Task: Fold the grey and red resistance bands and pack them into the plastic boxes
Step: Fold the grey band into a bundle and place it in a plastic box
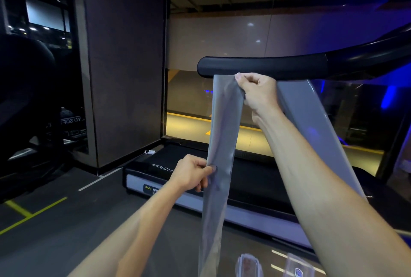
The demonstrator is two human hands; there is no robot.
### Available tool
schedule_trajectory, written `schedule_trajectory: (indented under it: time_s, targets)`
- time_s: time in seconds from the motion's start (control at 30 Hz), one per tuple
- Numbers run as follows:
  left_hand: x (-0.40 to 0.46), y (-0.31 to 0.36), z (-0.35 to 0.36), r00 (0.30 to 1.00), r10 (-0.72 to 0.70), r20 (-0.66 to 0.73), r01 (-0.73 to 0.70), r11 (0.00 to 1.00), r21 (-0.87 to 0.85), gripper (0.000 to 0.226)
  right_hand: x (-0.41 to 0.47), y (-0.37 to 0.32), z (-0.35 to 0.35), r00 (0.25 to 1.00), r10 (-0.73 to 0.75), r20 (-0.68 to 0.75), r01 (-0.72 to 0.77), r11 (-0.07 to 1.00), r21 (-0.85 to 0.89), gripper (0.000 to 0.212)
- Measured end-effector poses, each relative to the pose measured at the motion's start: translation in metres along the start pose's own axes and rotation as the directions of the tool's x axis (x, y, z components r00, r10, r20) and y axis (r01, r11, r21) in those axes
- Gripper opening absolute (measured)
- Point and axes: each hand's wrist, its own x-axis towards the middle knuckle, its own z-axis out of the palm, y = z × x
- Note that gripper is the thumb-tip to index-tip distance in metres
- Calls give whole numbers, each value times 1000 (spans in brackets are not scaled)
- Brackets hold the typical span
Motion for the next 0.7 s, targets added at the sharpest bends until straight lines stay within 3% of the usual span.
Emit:
schedule_trajectory:
  time_s: [0.13, 0.27, 0.33, 0.43, 0.6, 0.63, 0.7]
  targets:
    - [4, 3, 7, 988, -155, 3, 147, 934, -325, 18, -20, -11, -11, 998, 45, 45, -48, 997, 67, 11]
    - [14, -12, 9, 988, -139, -61, 107, 923, -371, 10, -60, -17, -37, 959, 172, 226, -204, 971, 127, 9]
    - [16, -23, 6, 990, -117, -82, 80, 928, -365, 8, -80, -8, -50, 907, 257, 335, -303, 948, 93, 9]
    - [16, -38, 0, 990, -81, -112, 33, 924, -381, 19, -113, 22, -61, 765, 426, 484, -477, 879, -19, 18]
    - [11, -42, -3, 992, -42, -119, -2, 938, -348, 30, -183, 91, -58, 533, 645, 547, -652, 726, -220, 20]
    - [9, -41, -2, 993, -47, -107, 4, 927, -374, 31, -192, 102, -56, 516, 664, 540, -684, 700, -207, 24]
    - [4, -39, 0, 995, -43, -90, 1, 905, -425, 37, -198, 119, -53, 560, 669, 488, -709, 692, -136, 34]
